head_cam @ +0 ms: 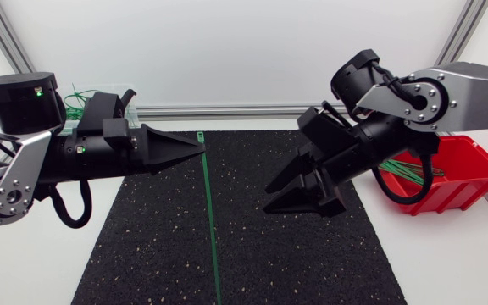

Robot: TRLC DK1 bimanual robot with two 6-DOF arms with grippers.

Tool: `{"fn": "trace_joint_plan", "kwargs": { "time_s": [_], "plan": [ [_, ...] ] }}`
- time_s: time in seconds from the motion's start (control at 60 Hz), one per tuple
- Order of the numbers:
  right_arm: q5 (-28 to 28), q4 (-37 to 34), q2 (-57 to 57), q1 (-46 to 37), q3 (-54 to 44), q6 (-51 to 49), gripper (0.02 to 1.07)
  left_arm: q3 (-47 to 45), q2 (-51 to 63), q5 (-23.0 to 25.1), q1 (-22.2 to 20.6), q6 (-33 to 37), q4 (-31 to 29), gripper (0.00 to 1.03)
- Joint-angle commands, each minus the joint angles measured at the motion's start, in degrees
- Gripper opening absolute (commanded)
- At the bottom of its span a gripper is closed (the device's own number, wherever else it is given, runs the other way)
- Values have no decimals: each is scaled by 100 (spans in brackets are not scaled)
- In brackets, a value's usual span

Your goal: Take a green cable tie from the red box, thread the tail through the head to close it, then place it in the transparent bin on the left.

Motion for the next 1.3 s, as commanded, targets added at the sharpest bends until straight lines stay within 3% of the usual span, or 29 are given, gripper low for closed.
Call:
{"fn": "trace_joint_plan", "kwargs": {
  "time_s": [0.0, 0.067, 0.15, 0.217, 0.317, 0.45, 0.767, 0.917, 0.983, 1.167, 1.283],
  "plan": [
    [378, 184, -210, 262, -210, 338, 88, 165, 22, 239, 146, -55, -127, 3],
    [405, 193, -333, 377, -281, 338, 98, 165, -4, 326, 173, 33, -303, 3],
    [914, 369, -430, 561, -395, 338, 100, 174, -30, 432, 217, 59, -479, 3],
    [1213, 518, -562, 737, -509, 329, 100, 200, -39, 441, 243, 121, -602, 3],
    [1275, 202, -817, 869, -518, 258, 100, 218, -39, 441, 234, 297, -795, 3],
    [2409, 123, -1019, 1484, -544, 812, 102, 218, -48, 432, 243, 314, -813, 3],
    [3077, 132, -1116, 2020, -536, 1129, 102, 376, 14, 423, 261, 340, -936, 3],
    [3876, 1169, -1283, 2029, -949, 584, 102, 683, 251, 520, 287, 402, -1252, 3],
    [4184, 1292, -1283, 2135, -975, 311, 99, 754, 356, 564, 322, 455, -1340, 3],
    [6416, 2988, -1546, 3277, -1863, -506, 101, 956, 646, 740, 507, 464, -1410, 3],
    [6970, 3902, -1450, 3541, -2153, -1543, 102, 1105, 822, 810, 656, 481, -1437, 4]
  ]
}}
